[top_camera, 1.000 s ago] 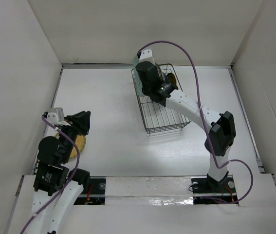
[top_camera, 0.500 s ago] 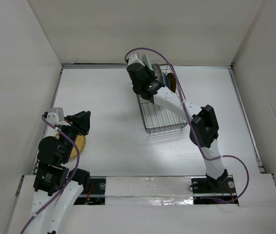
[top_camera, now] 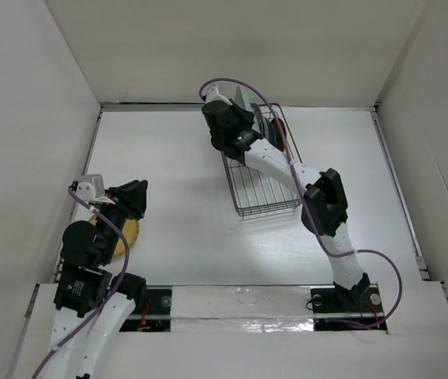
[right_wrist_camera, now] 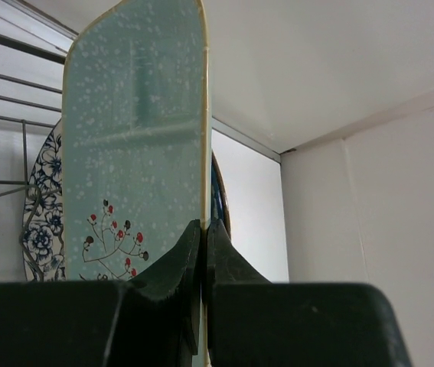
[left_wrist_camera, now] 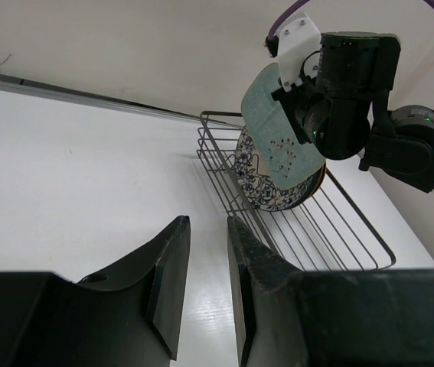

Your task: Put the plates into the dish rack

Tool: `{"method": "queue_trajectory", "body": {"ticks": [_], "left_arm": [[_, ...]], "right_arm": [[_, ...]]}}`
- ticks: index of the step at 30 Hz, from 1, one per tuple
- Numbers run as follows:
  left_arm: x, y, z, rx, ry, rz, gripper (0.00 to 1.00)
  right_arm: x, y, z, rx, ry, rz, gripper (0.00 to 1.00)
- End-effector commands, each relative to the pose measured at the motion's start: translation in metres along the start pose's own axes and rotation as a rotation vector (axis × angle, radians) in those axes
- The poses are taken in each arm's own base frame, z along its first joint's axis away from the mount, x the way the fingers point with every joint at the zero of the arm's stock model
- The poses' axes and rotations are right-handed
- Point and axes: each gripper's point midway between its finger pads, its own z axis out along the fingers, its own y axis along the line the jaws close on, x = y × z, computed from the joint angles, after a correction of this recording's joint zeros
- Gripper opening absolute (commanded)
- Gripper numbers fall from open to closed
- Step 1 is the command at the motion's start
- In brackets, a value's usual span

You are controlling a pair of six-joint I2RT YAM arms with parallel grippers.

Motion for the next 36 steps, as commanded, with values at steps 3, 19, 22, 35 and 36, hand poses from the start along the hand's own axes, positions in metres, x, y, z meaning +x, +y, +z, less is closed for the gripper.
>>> {"method": "queue_trajectory", "body": {"ticks": [3,19,22,35,36], "left_arm": [[-0.007,-0.004,0.000,0.018,-0.034,-0.003,0.23],[-0.005,-0.001,0.003,0.004,-0.024,-0.002,0.24],[-0.004,-0.001,0.005,0.001,-0.019,-0.002,0.24],[0.002,0.005,0.010,-0.027,0.004,0.000,0.25],[0.003,0.005,0.011,-0.030,0.006,0.001,0.25]], "right_arm": [[-0.008,-0.019,-0.002,0.081,0.013,0.063,0.00],[0.011,0.044,0.003,-0.067,0.022,0.128,0.00],[0.015,0.053,0.003,-0.088,0.030,0.162,0.00],[0.005,0.032,0.001,-0.105,0.009,0.305,0.45],[-0.003,0.017,-0.005,-0.103,-0.009,0.342,0.47]]}}
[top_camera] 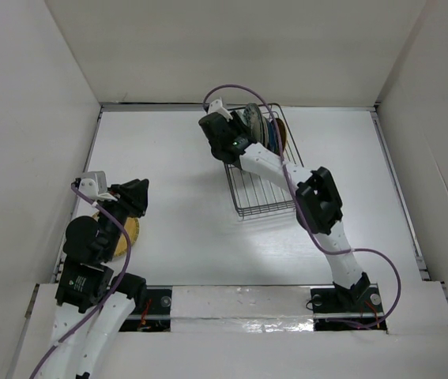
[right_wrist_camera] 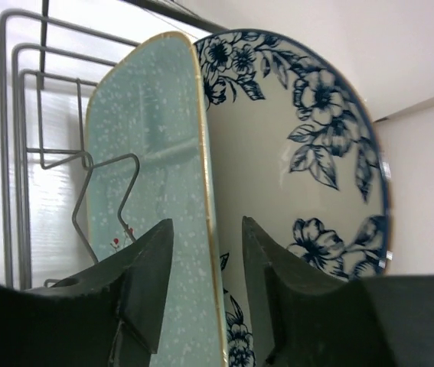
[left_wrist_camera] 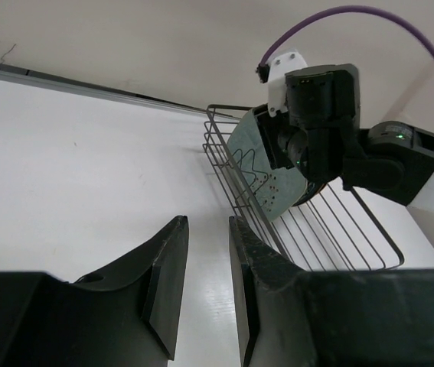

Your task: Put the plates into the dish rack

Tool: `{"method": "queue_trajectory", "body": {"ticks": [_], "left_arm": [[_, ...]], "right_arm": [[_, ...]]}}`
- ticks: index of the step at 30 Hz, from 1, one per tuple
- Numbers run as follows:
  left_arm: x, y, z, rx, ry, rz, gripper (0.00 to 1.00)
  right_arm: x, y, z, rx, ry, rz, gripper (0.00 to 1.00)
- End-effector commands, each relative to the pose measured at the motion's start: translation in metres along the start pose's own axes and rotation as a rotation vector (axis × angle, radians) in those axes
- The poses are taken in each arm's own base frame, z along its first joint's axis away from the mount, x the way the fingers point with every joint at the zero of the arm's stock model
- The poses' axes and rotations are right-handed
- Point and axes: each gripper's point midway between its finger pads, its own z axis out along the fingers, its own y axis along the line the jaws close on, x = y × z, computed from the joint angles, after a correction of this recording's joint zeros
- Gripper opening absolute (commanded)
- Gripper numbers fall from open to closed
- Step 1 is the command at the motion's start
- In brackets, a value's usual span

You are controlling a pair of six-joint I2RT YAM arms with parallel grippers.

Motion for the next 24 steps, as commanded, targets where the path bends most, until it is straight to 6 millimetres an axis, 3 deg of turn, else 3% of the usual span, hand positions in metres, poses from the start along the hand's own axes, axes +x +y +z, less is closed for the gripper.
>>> {"method": "queue_trajectory", "body": {"ticks": [1,3,4,5,6,7,8,9,10,13,14,16,17,19,20,21,22,23,24], "left_arm": [[-0.003,0.002,0.005,-0.011,-0.018,-0.002,0.25],[-0.005,0.005,0.005,-0.025,-0.026,-0.002,0.25],[-0.005,0.004,0.005,-0.023,-0.028,-0.002,0.25],[-0.007,0.006,0.004,-0.031,-0.038,-0.005,0.25],[-0.008,0.006,0.004,-0.029,-0.044,-0.005,0.25],[-0.010,0.007,0.004,-0.035,-0.052,-0.007,0.24],[-0.011,0.008,0.003,-0.039,-0.058,-0.009,0.20],[-0.014,0.007,0.002,-0.037,-0.072,-0.010,0.12],[-0.016,0.008,0.002,-0.040,-0.078,-0.009,0.00],[-0.018,0.012,0.001,-0.063,-0.091,-0.010,0.00],[-0.019,0.014,0.001,-0.075,-0.096,-0.010,0.00],[-0.018,0.017,0.001,-0.090,-0.093,-0.013,0.00],[-0.018,0.018,0.001,-0.100,-0.096,-0.016,0.00],[-0.021,0.020,-0.001,-0.107,-0.111,-0.019,0.04],[-0.022,0.021,-0.002,-0.116,-0.116,-0.021,0.05],[-0.024,0.021,-0.004,-0.117,-0.127,-0.026,0.07],[-0.025,0.022,-0.005,-0.120,-0.131,-0.026,0.08],[-0.025,0.023,-0.006,-0.125,-0.136,-0.028,0.09],[-0.026,0.023,-0.006,-0.125,-0.140,-0.029,0.10]], "right_arm": [[-0.056,-0.051,-0.033,-0.007,-0.129,0.226,0.48],[-0.062,-0.052,-0.046,-0.055,-0.163,0.265,0.51],[-0.084,-0.062,-0.068,-0.116,-0.232,0.333,0.51],[-0.080,-0.052,-0.075,-0.169,-0.242,0.348,0.47],[-0.087,-0.047,-0.088,-0.240,-0.276,0.375,0.41],[-0.112,-0.036,-0.121,-0.406,-0.373,0.423,0.31],[-0.118,-0.024,-0.138,-0.502,-0.399,0.472,0.04],[-0.123,-0.008,-0.154,-0.611,-0.421,0.510,0.00],[-0.127,0.022,-0.182,-0.816,-0.465,0.513,0.00],[-0.139,0.076,-0.242,-1.150,-0.505,0.585,0.00],[-0.127,0.115,-0.252,-1.240,-0.441,0.580,0.00],[-0.119,0.152,-0.269,-1.367,-0.376,0.556,0.03],[-0.118,0.180,-0.278,-1.420,-0.344,0.560,0.08],[-0.110,0.207,-0.278,-1.454,-0.284,0.553,0.17],[-0.124,0.212,-0.289,-1.478,-0.290,0.582,0.28],[-0.107,0.240,-0.276,-1.473,-0.226,0.573,0.33],[-0.100,0.253,-0.276,-1.465,-0.184,0.570,0.38],[-0.099,0.260,-0.272,-1.457,-0.167,0.579,0.47],[-0.111,0.261,-0.272,-1.456,-0.178,0.611,0.51]]}}
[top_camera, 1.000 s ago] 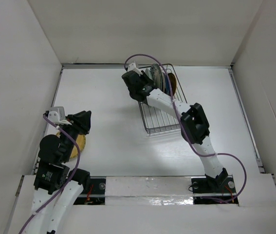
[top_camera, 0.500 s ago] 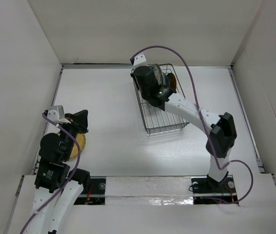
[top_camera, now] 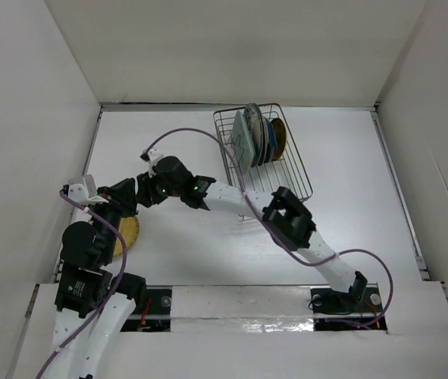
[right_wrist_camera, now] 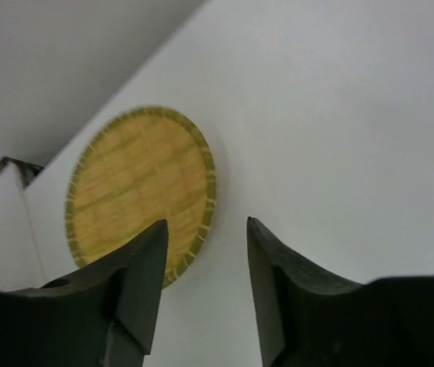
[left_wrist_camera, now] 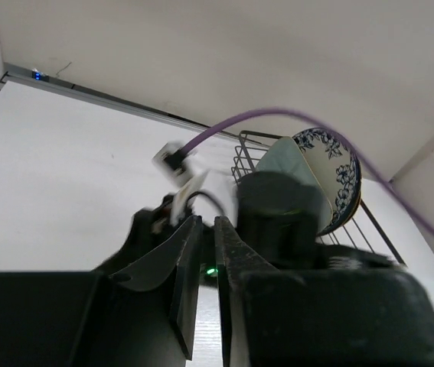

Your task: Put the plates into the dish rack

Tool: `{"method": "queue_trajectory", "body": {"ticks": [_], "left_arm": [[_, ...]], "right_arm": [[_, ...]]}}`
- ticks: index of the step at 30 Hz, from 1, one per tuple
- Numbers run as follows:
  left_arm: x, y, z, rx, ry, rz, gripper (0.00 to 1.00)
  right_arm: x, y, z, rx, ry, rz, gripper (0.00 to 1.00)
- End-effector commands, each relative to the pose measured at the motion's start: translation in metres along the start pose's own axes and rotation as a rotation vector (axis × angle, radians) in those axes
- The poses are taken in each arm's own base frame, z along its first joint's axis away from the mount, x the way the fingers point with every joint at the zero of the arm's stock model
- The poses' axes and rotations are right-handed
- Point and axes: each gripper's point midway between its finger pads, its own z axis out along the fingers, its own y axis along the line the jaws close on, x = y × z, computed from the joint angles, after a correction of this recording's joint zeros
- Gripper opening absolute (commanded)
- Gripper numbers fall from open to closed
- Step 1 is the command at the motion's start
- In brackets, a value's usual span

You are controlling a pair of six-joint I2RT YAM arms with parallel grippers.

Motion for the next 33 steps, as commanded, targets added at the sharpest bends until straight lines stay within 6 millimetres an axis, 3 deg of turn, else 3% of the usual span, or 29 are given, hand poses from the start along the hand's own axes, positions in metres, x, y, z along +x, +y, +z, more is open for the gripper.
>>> {"method": "queue_trajectory", "body": {"ticks": [1,3,4,8,11,14,28,29,32,33], "left_arm": [[-0.012,0.002,0.000,-0.013,-0.061,-0.019,0.11],[-0.009,0.002,0.002,-0.013,-0.052,-0.017,0.11],[-0.010,0.002,0.002,-0.012,-0.051,-0.014,0.11],[-0.007,0.000,0.005,-0.006,-0.039,-0.009,0.12],[-0.006,-0.001,0.007,-0.003,-0.034,-0.008,0.12],[-0.006,-0.001,0.007,-0.002,-0.032,-0.009,0.13],[-0.011,-0.003,0.001,0.016,-0.056,-0.018,0.14],[-0.012,-0.004,0.000,0.019,-0.061,-0.019,0.14],[-0.013,-0.004,-0.001,0.023,-0.063,-0.018,0.15],[-0.013,-0.005,-0.001,0.024,-0.062,-0.018,0.15]], "right_arm": [[-0.002,0.008,0.014,-0.025,0.029,0.114,0.53],[0.002,0.011,0.024,-0.046,0.037,0.152,0.59],[0.024,0.003,0.033,-0.033,0.081,0.172,0.60],[0.049,-0.006,0.043,-0.022,0.101,0.252,0.61],[0.074,0.002,0.046,-0.069,0.158,0.304,0.61],[0.086,0.018,0.049,-0.142,0.177,0.327,0.61],[0.136,0.035,0.058,-0.182,0.274,0.393,0.59],[0.142,0.037,0.058,-0.200,0.288,0.405,0.58],[0.144,0.037,0.057,-0.205,0.277,0.455,0.38],[0.139,0.038,0.056,-0.199,0.267,0.461,0.26]]}}
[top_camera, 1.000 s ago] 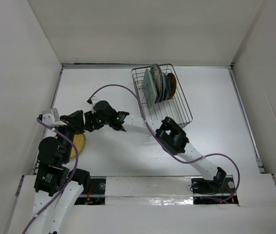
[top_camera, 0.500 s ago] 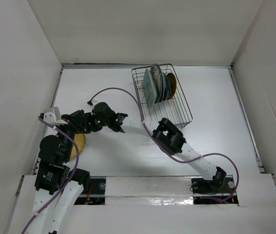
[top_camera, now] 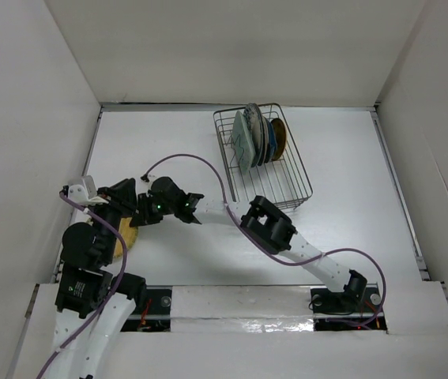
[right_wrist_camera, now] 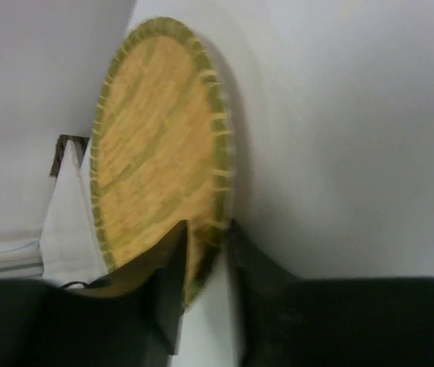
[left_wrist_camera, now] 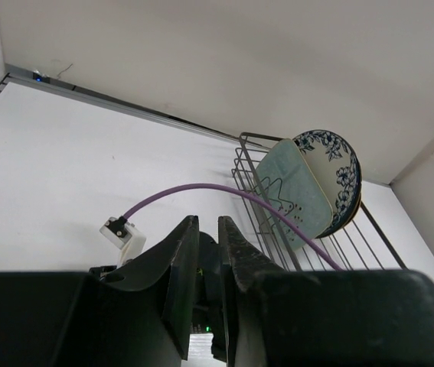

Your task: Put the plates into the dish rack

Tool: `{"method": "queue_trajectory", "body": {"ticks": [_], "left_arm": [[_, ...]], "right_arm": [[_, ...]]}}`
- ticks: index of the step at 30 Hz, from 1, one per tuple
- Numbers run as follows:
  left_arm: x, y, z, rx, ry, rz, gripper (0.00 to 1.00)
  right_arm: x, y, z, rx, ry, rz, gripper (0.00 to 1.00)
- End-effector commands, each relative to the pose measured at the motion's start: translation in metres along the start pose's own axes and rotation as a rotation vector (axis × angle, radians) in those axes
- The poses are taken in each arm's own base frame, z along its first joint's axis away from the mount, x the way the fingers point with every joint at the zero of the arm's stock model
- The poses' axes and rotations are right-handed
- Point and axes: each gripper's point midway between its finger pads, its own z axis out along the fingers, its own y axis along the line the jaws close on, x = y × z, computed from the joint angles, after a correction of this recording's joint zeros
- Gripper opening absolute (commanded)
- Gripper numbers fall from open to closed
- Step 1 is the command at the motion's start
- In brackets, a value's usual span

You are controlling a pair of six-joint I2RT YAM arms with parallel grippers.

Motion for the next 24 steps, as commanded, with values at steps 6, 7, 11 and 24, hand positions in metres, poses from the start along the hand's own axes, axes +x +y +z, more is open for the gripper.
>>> {"method": "queue_trajectory", "body": {"ticks": [6,7,11,24], "left_arm": [[-0.016,-0.006,-0.004,0.032,-0.067,-0.015,0.15],[-0.017,-0.006,-0.005,0.033,-0.072,-0.016,0.15],[-0.018,-0.006,-0.006,0.035,-0.077,-0.017,0.15],[-0.030,-0.006,-0.019,0.047,-0.134,-0.027,0.16]], "right_arm": [[0.005,0.011,-0.002,-0.007,-0.024,0.050,0.00],[-0.014,0.023,-0.010,-0.033,-0.063,0.036,0.00],[-0.047,0.069,-0.040,-0.112,-0.170,-0.011,0.00],[-0.210,0.080,-0.235,0.406,-0.747,-0.327,0.00]]}}
